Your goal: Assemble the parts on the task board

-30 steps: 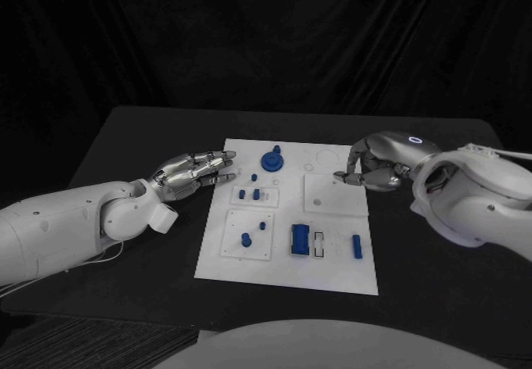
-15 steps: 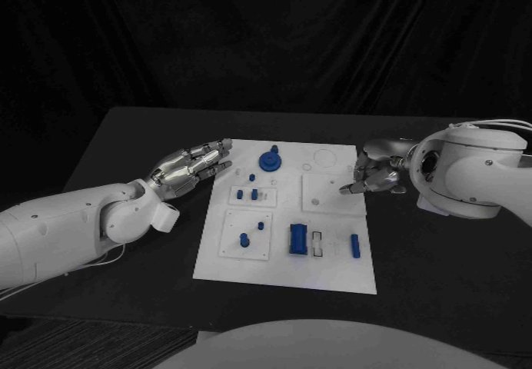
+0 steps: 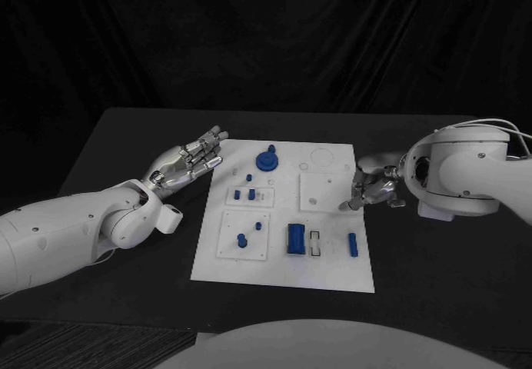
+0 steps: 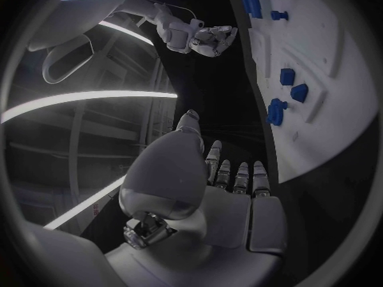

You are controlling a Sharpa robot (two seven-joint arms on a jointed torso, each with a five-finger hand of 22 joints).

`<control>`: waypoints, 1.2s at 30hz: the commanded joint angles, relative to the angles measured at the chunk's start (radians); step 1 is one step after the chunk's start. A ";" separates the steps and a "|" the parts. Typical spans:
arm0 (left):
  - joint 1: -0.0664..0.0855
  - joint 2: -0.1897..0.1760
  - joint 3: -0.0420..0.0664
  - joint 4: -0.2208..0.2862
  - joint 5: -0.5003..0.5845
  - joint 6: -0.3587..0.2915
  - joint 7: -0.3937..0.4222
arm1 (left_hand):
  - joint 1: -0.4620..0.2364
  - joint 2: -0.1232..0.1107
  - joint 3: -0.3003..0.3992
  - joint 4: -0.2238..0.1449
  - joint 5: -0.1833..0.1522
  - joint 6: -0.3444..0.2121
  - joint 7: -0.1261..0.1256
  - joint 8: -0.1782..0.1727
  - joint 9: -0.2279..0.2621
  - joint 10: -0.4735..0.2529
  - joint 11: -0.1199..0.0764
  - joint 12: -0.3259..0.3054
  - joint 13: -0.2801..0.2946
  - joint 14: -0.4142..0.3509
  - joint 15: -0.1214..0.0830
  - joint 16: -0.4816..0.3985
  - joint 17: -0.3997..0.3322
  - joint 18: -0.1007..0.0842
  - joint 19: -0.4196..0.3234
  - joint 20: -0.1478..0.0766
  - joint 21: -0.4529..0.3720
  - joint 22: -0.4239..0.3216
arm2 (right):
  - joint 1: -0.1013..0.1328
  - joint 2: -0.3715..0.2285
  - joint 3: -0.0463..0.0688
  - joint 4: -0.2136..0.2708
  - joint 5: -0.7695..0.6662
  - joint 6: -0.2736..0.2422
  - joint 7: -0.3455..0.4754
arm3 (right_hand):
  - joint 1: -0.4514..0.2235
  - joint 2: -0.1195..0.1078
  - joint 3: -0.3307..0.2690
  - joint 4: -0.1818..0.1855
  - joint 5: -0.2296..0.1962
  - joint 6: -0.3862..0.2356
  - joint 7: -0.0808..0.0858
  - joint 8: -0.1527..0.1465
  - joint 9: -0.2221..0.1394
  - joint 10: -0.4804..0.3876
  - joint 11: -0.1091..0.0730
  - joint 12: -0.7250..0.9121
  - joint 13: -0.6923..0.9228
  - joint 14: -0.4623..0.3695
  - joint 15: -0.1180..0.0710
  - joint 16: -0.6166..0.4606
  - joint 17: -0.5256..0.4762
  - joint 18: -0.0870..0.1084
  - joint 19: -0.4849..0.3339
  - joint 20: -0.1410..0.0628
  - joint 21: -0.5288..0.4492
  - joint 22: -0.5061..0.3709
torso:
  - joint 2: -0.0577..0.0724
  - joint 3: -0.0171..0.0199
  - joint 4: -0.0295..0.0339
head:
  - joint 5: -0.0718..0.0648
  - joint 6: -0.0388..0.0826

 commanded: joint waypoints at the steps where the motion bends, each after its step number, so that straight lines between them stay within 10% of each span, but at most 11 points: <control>1: -0.001 0.004 0.001 0.002 -0.100 -0.081 0.225 | 0.037 0.018 0.011 0.000 0.042 -0.009 0.004 -0.004 0.000 -0.007 0.005 -0.004 -0.002 0.001 -0.054 -0.004 -0.001 0.006 -0.001 0.006 -0.003 -0.001 | -0.021 0.001 0.000 -0.003 0.031 0.058 -0.029 | 0.010 0.012 0.001 -0.015 -0.013 0.002 0.005 -0.017 -0.003 0.105 0.008 0.006 0.263 0.102 0.005 -0.002 0.251 0.001 0.038 0.001 -0.004 0.092 | -0.001 -0.0020 -0.0013 | 0.002 0.000; 14: -0.001 0.006 0.001 -0.010 -0.114 -0.020 0.193 | 0.072 0.054 0.011 0.000 0.081 -0.019 0.036 -0.004 0.000 -0.012 0.046 -0.005 -0.003 0.001 -0.004 -0.004 -0.001 -0.014 -0.001 0.036 -0.003 -0.001 | -0.072 -0.002 0.000 0.005 -0.076 0.055 -0.030 | -0.008 0.024 -0.015 -0.028 -0.045 0.083 -0.015 -0.015 0.031 0.105 -0.007 0.006 0.263 0.098 -0.007 -0.011 0.230 0.005 0.038 -0.005 -0.017 0.089 | -0.002 0.0016 -0.0016 | 0.001 0.000; 36: -0.001 0.007 0.001 -0.019 -0.115 0.011 0.177 | 0.082 0.068 0.009 0.000 0.099 -0.021 0.052 -0.004 0.000 -0.010 0.067 -0.004 -0.003 0.001 0.006 -0.004 -0.001 -0.021 -0.001 0.040 -0.003 -0.001 | -0.128 -0.006 0.000 0.007 -0.111 0.055 -0.031 | -0.031 0.045 -0.032 -0.042 -0.031 0.069 -0.016 -0.043 0.092 0.105 -0.011 0.006 0.263 0.092 -0.012 -0.023 0.200 0.007 0.038 -0.012 -0.046 0.082 | -0.003 0.0010 -0.0014 | 0.007 0.000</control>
